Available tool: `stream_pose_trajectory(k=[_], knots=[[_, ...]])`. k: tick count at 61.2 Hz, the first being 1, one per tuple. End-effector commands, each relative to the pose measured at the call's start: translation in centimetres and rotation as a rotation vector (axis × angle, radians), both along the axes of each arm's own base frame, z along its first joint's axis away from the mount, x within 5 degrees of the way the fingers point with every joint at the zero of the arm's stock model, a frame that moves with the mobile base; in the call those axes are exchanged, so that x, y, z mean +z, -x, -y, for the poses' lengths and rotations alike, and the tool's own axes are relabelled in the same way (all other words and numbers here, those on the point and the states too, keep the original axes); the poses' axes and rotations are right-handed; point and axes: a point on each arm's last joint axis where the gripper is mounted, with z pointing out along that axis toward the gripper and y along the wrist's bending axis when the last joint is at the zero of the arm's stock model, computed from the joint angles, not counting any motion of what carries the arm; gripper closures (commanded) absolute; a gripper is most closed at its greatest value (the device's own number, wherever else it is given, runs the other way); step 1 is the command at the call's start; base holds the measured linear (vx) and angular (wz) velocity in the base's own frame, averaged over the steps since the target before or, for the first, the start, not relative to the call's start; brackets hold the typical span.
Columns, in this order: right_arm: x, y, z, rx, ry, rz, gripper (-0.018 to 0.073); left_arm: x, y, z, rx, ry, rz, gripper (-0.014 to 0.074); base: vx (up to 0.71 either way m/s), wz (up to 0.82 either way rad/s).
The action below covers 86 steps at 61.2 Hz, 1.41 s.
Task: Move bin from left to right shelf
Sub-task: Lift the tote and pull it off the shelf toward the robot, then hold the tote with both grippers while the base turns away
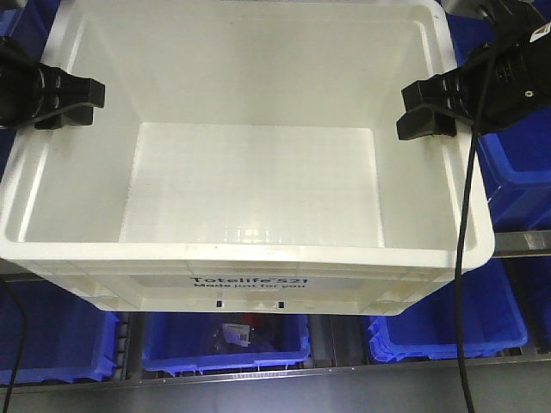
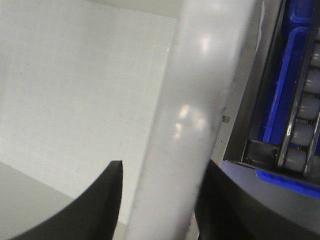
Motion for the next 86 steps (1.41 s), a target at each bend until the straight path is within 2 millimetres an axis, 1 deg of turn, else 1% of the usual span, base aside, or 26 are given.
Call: stream_pose_trajectory(k=[1, 37, 86], knots=[[2.98, 0.59, 0.41, 0.002, -0.003, 0.159, 0.0564, 3.17, 0.47, -0.19, -0.014, 0.015, 0.187, 0.0604, -0.15, -0.11], [2.98, 0.59, 0.41, 0.002, -0.003, 0.159, 0.0564, 3.17, 0.47, -0.19, -0.014, 0.015, 0.187, 0.0604, -0.16, -0.15], [2.96, 0.61, 0.4, 0.003, -0.002, 0.156, 0.0564, 3.17, 0.47, -0.19, -0.014, 0.015, 0.186, 0.0604, -0.1, -0.25]])
